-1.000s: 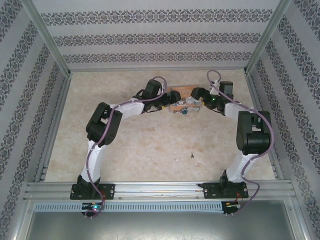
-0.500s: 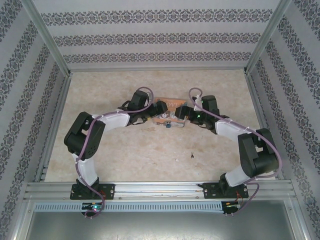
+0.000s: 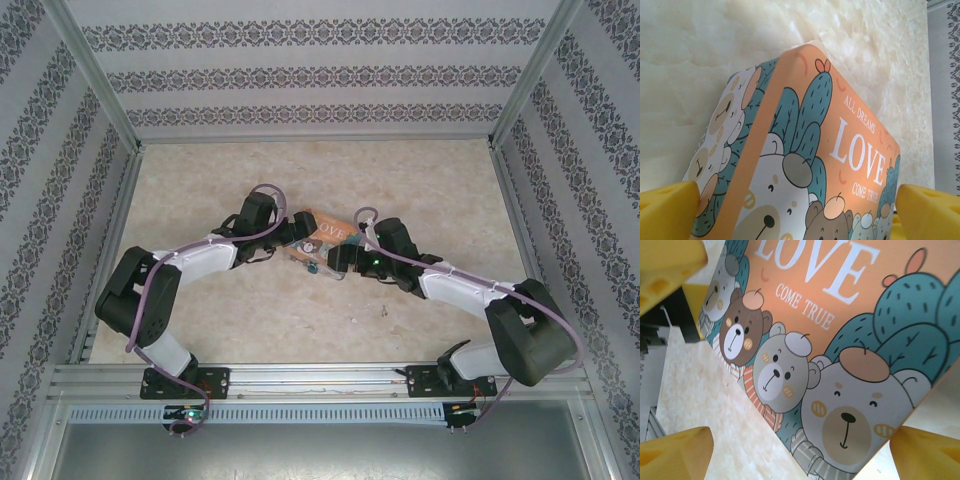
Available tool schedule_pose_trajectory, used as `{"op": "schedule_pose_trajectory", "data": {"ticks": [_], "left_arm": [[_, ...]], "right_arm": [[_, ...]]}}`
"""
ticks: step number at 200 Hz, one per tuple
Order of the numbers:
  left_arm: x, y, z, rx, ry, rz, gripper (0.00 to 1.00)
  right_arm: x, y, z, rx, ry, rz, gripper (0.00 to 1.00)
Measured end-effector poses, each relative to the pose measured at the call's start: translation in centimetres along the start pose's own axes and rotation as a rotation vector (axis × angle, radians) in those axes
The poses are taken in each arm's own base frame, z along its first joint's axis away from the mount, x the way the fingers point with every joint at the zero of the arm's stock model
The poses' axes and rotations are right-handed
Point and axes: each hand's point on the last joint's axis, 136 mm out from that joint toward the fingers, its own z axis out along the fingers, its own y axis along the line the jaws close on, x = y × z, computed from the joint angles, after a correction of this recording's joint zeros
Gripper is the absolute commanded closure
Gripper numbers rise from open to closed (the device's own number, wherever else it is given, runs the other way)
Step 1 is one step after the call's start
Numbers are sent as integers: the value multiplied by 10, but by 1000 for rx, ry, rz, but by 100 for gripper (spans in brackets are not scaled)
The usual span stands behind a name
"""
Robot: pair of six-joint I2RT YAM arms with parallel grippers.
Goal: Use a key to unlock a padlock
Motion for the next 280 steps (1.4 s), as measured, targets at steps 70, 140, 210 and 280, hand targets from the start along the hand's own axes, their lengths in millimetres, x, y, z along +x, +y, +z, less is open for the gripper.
{"op": "schedule_pose_trajectory", "data": {"ticks": [70,140,210,280], "left_arm": [[-5,8,-6,11,5,-15,1],[-29,0,-66,35,-150,49,1],[-25,19,-139,-85,-332,179,1],[-17,46,-165,-212,-387,220,1]], "right_arm": [[-2,-10,-9,100,-53,-3,7],[-10,-24,-72,344,-124,26,16],[65,-65,-105,544,45,245,30],[102,-92,-92,735,264,322,51]]}}
